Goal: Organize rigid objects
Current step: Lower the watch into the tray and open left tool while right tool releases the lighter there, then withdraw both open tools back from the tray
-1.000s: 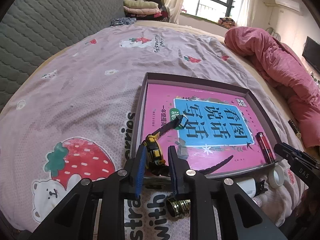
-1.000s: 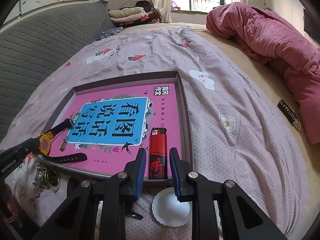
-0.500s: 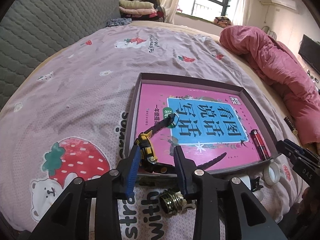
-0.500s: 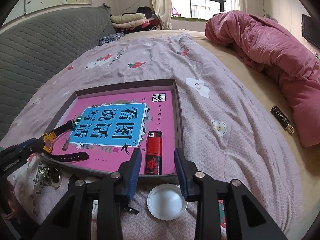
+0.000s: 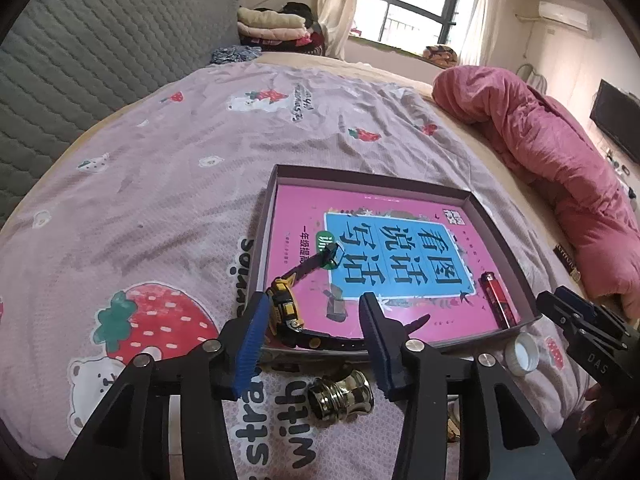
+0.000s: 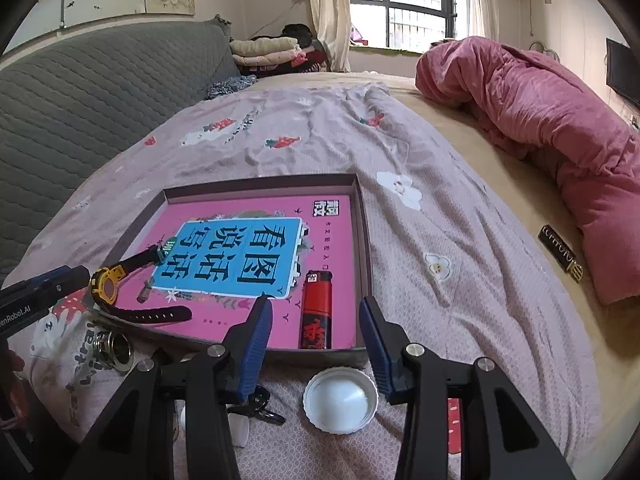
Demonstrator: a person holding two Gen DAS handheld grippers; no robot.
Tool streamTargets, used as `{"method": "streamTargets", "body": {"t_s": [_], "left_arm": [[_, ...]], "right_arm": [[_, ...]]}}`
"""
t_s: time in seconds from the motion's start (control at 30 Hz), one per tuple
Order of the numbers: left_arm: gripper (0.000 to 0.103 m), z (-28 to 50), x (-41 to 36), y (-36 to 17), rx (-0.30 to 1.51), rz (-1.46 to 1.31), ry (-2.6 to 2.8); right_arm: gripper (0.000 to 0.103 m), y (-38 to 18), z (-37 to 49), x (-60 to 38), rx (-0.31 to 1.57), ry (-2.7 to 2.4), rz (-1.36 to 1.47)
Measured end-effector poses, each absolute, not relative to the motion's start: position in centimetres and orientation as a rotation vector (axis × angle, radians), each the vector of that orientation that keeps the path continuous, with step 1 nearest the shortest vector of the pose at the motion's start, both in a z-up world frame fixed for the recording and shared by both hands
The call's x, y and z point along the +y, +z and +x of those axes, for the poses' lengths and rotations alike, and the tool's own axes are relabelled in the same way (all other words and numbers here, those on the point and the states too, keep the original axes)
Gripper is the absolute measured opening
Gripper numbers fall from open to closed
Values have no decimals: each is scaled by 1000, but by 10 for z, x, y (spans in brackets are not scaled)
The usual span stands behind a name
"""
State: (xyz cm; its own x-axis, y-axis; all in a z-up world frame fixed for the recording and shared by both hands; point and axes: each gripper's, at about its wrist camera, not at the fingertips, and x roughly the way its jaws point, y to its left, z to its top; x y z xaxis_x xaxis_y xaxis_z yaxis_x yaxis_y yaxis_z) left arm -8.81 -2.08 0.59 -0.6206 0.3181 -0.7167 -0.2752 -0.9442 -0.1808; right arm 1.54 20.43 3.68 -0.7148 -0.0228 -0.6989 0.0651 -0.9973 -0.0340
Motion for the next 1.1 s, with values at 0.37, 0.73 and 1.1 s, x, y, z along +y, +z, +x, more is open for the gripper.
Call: {"method": "streamTargets", "body": {"t_s": [0.37,0.73,1.1], "left_arm": [[57,-82,-31,17,-106,-1137,2583],[59,-70,-25,27,-72,-1117,2566],[59,-57,-18,35,-43,-1104,2540]], "right_arm": [[46,45,26,208,87,-2875,1131],[53,55,35,211,89,-2888,1086],[53,58,51,206,105,-2871,1064]]}}
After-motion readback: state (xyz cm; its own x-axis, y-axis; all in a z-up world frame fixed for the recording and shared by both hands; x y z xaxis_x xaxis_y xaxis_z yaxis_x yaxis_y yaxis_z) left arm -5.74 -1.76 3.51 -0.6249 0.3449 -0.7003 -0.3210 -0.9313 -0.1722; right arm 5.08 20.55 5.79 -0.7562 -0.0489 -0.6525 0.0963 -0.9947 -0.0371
